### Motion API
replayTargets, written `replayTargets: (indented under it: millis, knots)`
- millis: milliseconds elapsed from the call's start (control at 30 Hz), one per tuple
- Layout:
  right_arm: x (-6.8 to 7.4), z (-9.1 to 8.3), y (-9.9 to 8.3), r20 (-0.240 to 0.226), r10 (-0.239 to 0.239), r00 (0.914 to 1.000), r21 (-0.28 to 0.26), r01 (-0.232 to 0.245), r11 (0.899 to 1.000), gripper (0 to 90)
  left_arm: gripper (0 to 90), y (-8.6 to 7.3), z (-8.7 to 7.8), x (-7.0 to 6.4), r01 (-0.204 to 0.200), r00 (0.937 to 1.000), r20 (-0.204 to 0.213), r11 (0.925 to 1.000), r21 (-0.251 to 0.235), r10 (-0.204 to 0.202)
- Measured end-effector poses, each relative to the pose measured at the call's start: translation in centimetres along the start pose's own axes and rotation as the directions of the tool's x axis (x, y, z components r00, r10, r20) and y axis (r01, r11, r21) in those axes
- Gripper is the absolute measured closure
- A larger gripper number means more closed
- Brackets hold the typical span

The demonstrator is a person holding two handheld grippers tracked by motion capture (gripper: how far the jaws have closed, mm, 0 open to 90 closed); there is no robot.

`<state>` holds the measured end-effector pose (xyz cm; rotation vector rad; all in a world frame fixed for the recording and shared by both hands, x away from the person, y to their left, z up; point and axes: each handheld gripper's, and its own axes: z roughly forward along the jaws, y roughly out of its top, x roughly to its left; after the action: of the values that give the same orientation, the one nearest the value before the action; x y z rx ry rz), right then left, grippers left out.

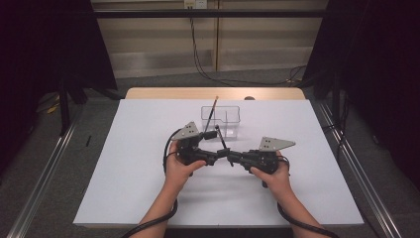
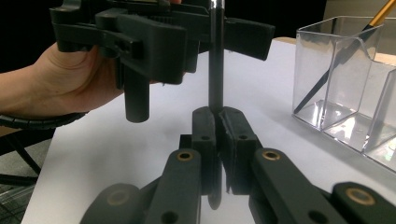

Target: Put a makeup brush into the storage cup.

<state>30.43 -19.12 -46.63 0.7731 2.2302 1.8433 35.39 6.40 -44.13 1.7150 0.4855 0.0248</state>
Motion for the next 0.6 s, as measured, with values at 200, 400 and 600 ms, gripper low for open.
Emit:
replayTargets:
  millis: [200, 400, 600]
  knots:
    - [0.04, 0.01, 0.03, -0.002, -0.004, 1.0, 0.003, 0.004, 1.0, 84.8, 3.9, 0.07, 0.26, 0.33, 0.079, 0.9966, 0.025, 0.9968, -0.013, -0.078]
    - [0.03, -0.01, 0.05, -0.002, -0.005, 1.0, 0.001, 0.005, 1.0, 84.8, 28.4, -0.03, 0.34, 0.31, 0.036, 0.9985, 0.041, 0.9993, -0.001, -0.036]
    - [0.07, -0.03, 0.12, -0.005, -0.006, 1.0, -0.002, 0.006, 1.0, 84.8, 37.4, 0.07, 0.43, 0.03, -0.003, 1.0, 0.009, 0.9998, 0.018, 0.003]
